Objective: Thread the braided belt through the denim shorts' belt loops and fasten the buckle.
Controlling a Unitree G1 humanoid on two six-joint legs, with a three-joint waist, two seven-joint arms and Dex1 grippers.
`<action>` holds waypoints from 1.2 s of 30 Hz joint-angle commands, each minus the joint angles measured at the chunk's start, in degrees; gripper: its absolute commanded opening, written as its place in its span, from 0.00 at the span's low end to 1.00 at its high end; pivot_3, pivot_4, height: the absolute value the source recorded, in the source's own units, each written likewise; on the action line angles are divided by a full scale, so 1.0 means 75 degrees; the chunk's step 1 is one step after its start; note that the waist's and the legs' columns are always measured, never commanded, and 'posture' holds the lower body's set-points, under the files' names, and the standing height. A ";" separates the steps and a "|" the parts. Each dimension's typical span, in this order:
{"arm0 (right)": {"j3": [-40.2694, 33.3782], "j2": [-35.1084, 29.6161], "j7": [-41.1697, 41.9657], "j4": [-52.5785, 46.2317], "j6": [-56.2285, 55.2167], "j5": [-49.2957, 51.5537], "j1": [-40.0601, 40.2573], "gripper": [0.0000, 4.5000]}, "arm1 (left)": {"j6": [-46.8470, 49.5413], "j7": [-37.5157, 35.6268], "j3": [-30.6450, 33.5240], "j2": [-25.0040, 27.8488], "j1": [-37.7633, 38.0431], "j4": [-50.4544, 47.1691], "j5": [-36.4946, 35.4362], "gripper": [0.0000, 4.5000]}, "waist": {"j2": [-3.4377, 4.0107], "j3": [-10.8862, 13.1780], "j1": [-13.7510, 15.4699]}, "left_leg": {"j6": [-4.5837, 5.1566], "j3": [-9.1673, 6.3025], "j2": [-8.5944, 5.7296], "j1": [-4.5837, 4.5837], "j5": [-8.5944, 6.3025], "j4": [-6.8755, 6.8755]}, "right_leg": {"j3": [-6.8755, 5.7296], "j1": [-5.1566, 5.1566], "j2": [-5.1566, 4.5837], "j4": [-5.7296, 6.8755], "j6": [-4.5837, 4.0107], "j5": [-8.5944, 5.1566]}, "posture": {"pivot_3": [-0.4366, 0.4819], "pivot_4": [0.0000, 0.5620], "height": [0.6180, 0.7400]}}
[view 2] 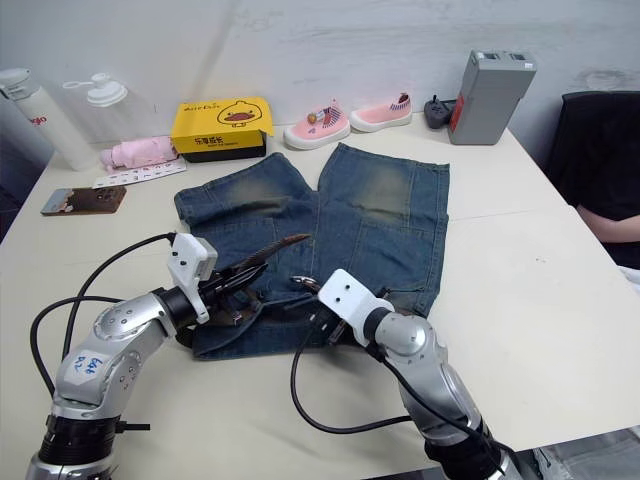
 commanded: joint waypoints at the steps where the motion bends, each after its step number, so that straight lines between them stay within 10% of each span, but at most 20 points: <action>1: -0.0282 0.0203 -0.0363 -0.0400 0.0438 0.0126 -0.0274 0.01 | 0.0227 0.0009 0.0055 0.0290 0.0169 -0.0255 0.0127 0.00 | 0.0001 -0.0001 -0.0008 | 0.0000 0.0001 0.0000 0.0000 0.0000 -0.0001 | 0.0001 0.0000 0.0000 0.0000 0.0000 0.0000 | 0.48 0.27 0.72; 11: -0.0768 0.0751 -0.1170 -0.0511 0.1767 0.0471 -0.0874 0.01 | 0.2129 -0.0043 -0.0146 0.0795 0.0852 -0.1073 -0.0439 0.00 | 0.0006 -0.0001 -0.0008 | 0.0001 -0.0018 0.0000 0.0000 -0.0001 -0.0004 | 0.0008 -0.0008 -0.0004 0.0005 0.0000 0.0000 | 0.48 0.27 0.72; 27: -0.0583 0.0440 -0.1656 -0.0499 0.2110 0.1029 -0.1009 0.01 | 0.3000 0.0439 0.1060 -0.0299 0.0219 -0.1557 -0.1986 0.00 | 0.0009 -0.0005 0.0004 | 0.0001 -0.0021 -0.0007 -0.0002 0.0000 -0.0001 | 0.0005 -0.0006 -0.0007 0.0007 -0.0001 0.0000 | 0.48 0.27 0.72; 36: -0.0493 0.0315 -0.1762 -0.0546 0.2043 0.1347 -0.1223 0.01 | 0.2469 -0.0326 -0.0114 0.0900 0.0831 -0.1561 -0.1297 0.00 | 0.0020 -0.0006 -0.0005 | 0.0000 -0.0004 -0.0008 -0.0001 -0.0001 -0.0008 | 0.0009 -0.0011 -0.0004 -0.0001 -0.0002 -0.0001 | 0.48 0.27 0.72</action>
